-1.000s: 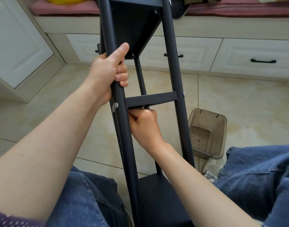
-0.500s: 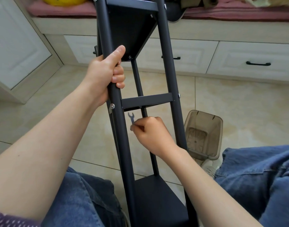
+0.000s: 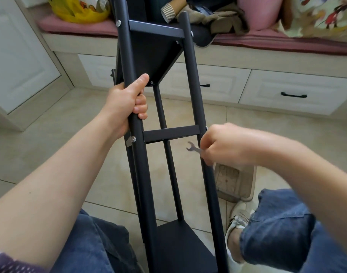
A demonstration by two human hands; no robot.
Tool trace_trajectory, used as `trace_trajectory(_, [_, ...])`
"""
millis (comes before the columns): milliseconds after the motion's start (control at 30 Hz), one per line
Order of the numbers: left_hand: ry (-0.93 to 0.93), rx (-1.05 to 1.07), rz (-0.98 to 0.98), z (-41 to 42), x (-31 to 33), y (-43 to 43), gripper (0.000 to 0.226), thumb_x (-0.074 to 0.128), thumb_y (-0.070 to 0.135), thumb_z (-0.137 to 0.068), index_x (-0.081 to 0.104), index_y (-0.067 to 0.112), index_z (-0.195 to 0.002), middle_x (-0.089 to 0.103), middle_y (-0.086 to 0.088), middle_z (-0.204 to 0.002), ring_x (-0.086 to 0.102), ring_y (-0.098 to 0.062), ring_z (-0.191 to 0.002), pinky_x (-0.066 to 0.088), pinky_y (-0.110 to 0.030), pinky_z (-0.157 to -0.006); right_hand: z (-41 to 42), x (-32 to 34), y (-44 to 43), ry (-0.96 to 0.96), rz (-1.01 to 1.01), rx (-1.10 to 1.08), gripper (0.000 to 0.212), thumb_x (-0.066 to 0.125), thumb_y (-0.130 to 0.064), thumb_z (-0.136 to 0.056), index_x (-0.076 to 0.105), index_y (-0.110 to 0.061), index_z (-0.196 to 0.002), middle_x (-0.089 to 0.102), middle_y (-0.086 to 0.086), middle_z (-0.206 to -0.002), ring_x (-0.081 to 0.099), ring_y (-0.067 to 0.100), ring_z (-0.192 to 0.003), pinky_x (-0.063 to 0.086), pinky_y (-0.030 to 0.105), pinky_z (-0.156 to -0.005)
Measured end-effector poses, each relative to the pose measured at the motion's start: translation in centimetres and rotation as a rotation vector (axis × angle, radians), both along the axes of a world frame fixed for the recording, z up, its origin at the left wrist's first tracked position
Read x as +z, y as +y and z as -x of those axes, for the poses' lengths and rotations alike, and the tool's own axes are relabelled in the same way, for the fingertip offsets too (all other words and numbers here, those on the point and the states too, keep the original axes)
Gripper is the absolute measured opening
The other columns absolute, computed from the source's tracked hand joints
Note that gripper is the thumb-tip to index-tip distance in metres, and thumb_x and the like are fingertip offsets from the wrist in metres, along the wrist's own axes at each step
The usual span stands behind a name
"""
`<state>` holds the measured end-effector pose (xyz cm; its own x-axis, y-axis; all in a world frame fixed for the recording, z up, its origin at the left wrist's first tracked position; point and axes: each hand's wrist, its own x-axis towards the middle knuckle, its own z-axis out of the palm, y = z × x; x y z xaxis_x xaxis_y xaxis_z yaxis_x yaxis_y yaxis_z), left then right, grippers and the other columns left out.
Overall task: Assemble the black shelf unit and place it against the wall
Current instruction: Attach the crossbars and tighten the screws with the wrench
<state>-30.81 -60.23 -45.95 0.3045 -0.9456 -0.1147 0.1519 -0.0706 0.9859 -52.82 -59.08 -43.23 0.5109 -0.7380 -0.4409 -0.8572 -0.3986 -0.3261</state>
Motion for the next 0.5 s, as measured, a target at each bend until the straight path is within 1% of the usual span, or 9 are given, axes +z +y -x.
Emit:
trace_trajectory(67, [-0.001,0.0,0.003,0.0,0.0,0.1,0.036,0.062,0.037,-0.099,0.041,0.019,-0.076,0.028,0.008,-0.051,0.029,-0.007,-0.04,0.031,-0.02,-0.039,0.5,0.7,-1.3,-0.069,-0.009,-0.028,0.025,0.056,-0.022,-0.096,0.067,-0.023,-0.073,0.06,-0.005,-0.084,0.052,0.012,-0.071,0.036,0.025,-0.055])
trace_trajectory(133, [-0.001,-0.004,0.009,0.0,0.0,0.2,0.036,0.062,0.036,-0.099,0.04,0.019,-0.077,0.027,0.007,-0.052,0.028,-0.008,-0.04,0.031,-0.02,-0.039,0.8,0.6,-2.9,-0.171,-0.007,-0.083,0.029,0.058,-0.024,-0.095,0.071,-0.022,-0.07,0.06,-0.006,-0.084,0.05,0.013,-0.068,0.038,0.024,-0.056])
trace_trajectory(200, [-0.002,-0.012,0.011,0.0,0.0,0.2,0.035,0.061,0.036,-0.099,0.04,0.019,-0.078,0.026,0.007,-0.052,0.028,-0.008,-0.04,0.031,-0.019,-0.039,1.1,0.2,-4.5,-0.238,-0.003,-0.135,0.029,0.059,-0.025,-0.095,0.075,-0.02,-0.072,0.059,-0.007,-0.083,0.049,0.014,-0.07,0.042,0.024,-0.059])
trace_trajectory(300, [0.006,-0.028,0.012,0.0,0.1,0.3,0.033,0.061,0.034,-0.1,0.04,0.019,-0.079,0.026,0.008,-0.052,0.028,-0.008,-0.04,0.032,-0.02,-0.039,1.4,-0.6,-6.5,-0.301,-0.065,-0.206,0.025,0.063,-0.027,-0.094,0.078,-0.02,-0.076,0.061,-0.009,-0.087,0.053,0.014,-0.079,0.045,0.025,-0.064])
trace_trajectory(367, [-0.002,-0.031,0.013,0.0,0.0,0.2,0.034,0.061,0.032,-0.1,0.038,0.019,-0.079,0.025,0.007,-0.052,0.027,-0.008,-0.04,0.031,-0.02,-0.039,1.7,-1.1,-7.3,-0.369,-0.114,-0.232,0.023,0.065,-0.028,-0.093,0.079,-0.02,-0.078,0.066,-0.007,-0.092,0.059,0.015,-0.09,0.049,0.026,-0.07])
trace_trajectory(433, [-0.008,-0.041,0.012,0.1,0.0,0.1,0.035,0.061,0.03,-0.101,0.036,0.02,-0.078,0.023,0.007,-0.053,0.026,-0.008,-0.041,0.031,-0.02,-0.039,1.8,-1.5,-7.8,-0.474,-0.165,-0.232,0.021,0.064,-0.027,-0.094,0.08,-0.018,-0.083,0.07,-0.005,-0.099,0.062,0.015,-0.101,0.052,0.028,-0.08])
trace_trajectory(500, [-0.005,-0.058,0.007,0.1,0.1,0.1,0.034,0.06,0.03,-0.101,0.036,0.02,-0.079,0.023,0.007,-0.054,0.027,-0.008,-0.04,0.031,-0.02,-0.039,1.6,-1.7,-8.1,-0.606,-0.227,-0.241,0.02,0.063,-0.024,-0.095,0.08,-0.017,-0.087,0.074,-0.005,-0.104,0.064,0.016,-0.107,0.053,0.031,-0.091])
